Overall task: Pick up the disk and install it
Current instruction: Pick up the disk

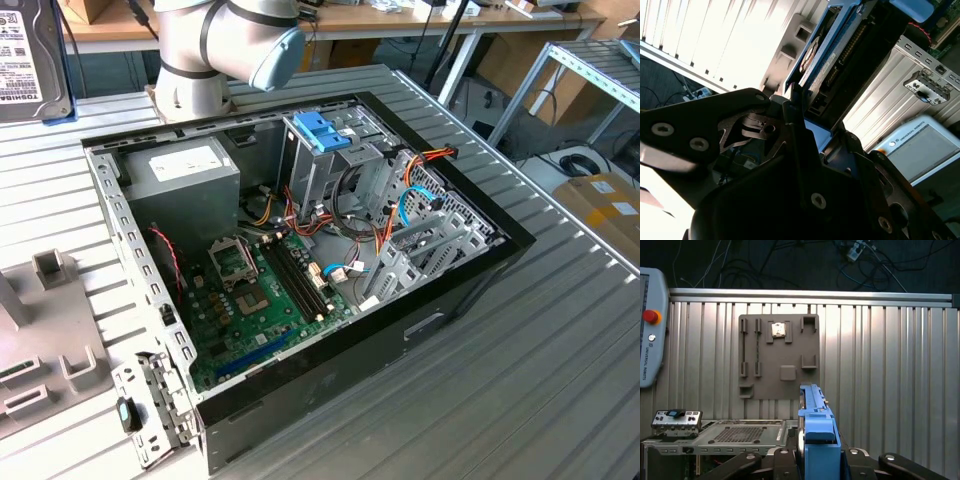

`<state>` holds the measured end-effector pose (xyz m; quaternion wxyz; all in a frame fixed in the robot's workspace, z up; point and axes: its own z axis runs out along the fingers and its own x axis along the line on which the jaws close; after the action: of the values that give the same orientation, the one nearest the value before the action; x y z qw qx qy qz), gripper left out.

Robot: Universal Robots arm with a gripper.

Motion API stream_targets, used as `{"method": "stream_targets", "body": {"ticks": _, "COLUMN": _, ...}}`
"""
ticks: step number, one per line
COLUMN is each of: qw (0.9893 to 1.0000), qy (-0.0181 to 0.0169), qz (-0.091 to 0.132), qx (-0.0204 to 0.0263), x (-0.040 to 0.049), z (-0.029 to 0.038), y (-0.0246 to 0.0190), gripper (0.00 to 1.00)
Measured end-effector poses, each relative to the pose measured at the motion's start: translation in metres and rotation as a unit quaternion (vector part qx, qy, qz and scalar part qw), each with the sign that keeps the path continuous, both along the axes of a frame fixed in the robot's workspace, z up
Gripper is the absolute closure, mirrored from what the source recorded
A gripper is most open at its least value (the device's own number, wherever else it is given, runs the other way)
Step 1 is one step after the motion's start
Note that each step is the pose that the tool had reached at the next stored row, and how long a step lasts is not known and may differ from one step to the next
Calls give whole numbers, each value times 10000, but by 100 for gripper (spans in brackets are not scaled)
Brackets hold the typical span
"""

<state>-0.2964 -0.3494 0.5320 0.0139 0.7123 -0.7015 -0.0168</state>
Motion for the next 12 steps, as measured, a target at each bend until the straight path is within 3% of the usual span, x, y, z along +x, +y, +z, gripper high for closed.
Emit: {"method": "stream_targets", "body": {"ticks": 12, "qw": 10000, "qy": 0, "qz": 0, "qx": -1, "x": 44, "z": -1, "y": 0, "gripper": 63}}
